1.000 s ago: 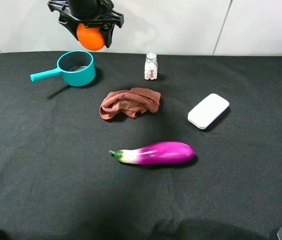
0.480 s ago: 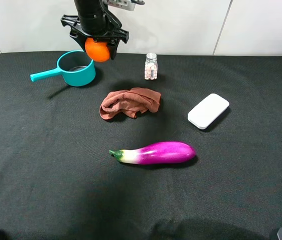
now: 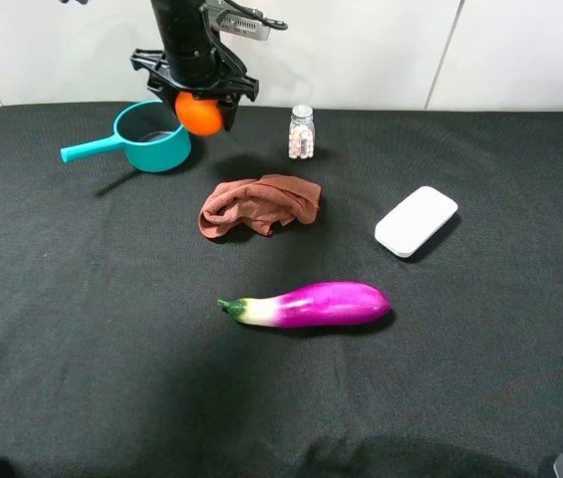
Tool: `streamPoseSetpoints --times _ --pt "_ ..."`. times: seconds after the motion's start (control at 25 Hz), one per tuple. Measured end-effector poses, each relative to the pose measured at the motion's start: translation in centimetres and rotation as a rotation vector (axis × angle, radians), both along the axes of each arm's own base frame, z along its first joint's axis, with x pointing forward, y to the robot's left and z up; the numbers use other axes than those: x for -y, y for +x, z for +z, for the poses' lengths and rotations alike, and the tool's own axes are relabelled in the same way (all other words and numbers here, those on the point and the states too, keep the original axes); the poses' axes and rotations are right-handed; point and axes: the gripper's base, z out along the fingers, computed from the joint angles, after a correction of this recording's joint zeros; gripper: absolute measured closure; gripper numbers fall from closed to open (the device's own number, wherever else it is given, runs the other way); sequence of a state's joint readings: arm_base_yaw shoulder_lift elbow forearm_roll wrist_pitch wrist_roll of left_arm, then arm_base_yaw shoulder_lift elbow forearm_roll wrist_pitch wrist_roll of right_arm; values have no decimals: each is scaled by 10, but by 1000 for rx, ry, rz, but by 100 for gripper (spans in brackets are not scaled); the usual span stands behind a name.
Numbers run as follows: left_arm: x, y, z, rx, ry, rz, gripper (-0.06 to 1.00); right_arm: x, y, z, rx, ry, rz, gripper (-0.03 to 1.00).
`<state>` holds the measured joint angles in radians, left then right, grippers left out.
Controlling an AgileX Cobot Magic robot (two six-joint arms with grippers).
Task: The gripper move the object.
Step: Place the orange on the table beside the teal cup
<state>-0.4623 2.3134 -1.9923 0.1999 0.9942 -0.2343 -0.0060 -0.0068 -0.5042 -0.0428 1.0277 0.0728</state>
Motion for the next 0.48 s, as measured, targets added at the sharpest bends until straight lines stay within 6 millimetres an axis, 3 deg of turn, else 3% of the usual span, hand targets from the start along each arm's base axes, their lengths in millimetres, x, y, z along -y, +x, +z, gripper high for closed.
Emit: streamPoseSetpoints --times 0.48 --pt "5 3 -29 -45 -13 5 18 0 0 0 0 0 0 27"
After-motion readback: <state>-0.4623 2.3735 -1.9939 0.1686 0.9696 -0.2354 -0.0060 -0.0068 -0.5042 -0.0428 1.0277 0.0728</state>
